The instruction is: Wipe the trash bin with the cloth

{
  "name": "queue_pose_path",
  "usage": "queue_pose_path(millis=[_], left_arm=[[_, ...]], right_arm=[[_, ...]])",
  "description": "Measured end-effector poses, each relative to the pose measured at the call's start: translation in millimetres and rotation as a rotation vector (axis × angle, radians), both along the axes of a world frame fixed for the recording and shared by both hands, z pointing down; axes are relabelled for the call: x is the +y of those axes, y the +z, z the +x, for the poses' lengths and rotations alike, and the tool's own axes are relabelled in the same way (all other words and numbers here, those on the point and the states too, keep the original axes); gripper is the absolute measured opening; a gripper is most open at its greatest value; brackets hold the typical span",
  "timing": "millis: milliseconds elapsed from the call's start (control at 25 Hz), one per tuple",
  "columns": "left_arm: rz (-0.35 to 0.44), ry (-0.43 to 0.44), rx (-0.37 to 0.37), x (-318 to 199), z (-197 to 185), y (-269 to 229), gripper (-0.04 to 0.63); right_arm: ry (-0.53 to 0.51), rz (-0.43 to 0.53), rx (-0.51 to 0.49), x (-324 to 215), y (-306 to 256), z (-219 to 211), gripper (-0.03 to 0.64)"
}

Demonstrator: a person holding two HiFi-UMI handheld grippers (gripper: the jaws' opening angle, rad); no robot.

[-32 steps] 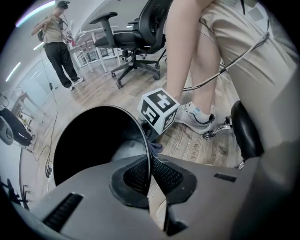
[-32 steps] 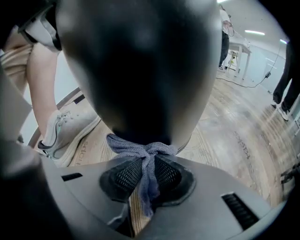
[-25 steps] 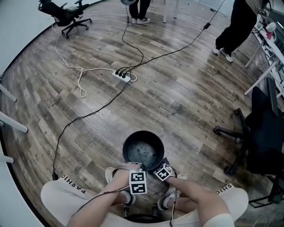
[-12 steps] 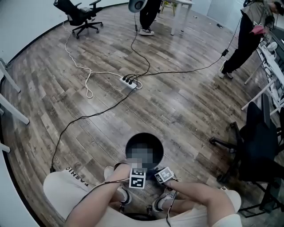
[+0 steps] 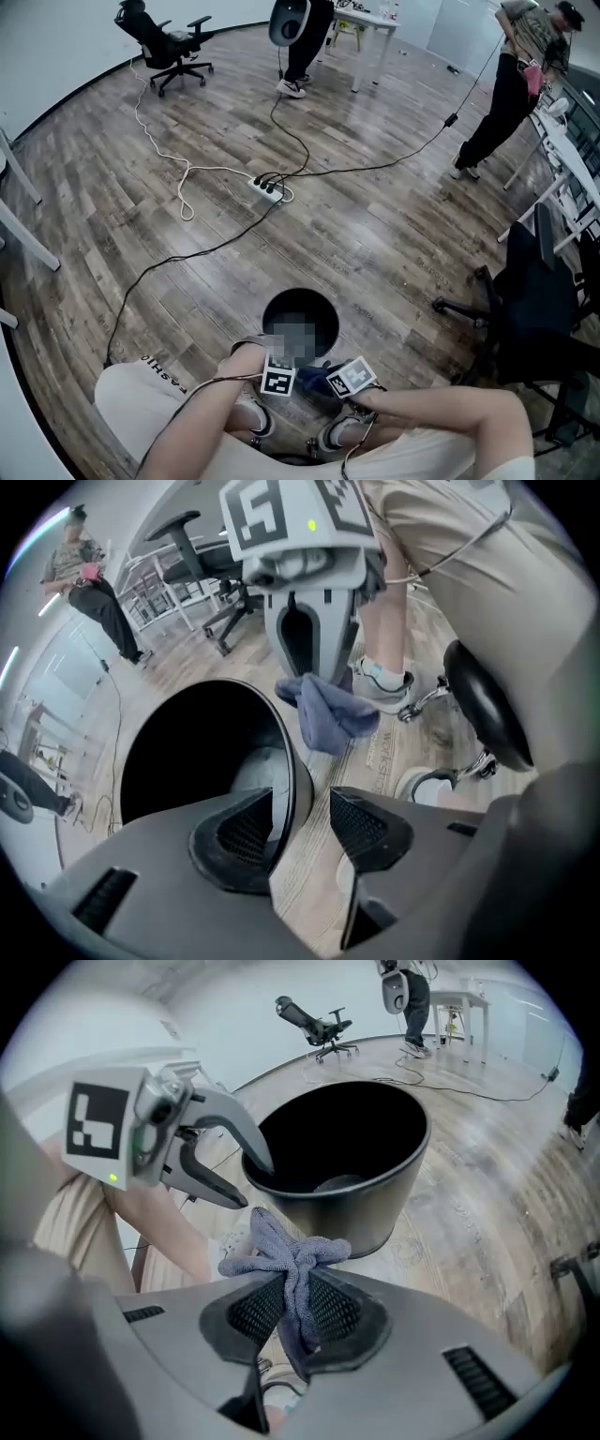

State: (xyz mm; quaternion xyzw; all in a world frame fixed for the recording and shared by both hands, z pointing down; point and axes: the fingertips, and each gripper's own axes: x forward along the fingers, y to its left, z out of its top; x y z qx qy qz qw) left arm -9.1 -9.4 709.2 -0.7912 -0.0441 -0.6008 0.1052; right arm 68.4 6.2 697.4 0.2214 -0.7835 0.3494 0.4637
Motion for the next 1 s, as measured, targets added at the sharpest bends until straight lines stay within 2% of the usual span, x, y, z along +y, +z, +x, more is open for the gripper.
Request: queue_pose_path(millis=[200,280,720,1000], left_arm=[[0.062,0.025,-0.025,-6.2,-4.9,8.0,0.189],[0.086,0.022,-0.030,-10.5,-4.7,7.5,0.084],[0.041,-0.040,-0.059,-3.6,11.4,7.0,0.061],[0.021,-0.043,-0.025,0.1,21.3,6.3,0.054]], right_arm=[[-0.041,0.019,-0.030,3.8,-42.3,-3.6,0.074],[-0.069,0.043,-0.039,3.5,-50.2,-4.0,0.074],[-0.076,0.105,-0.025,-19.2,-31.8,-1.9,0.074],[-0.070,0.122,-0.004,-33.4,-15.6,5.3,0.074]])
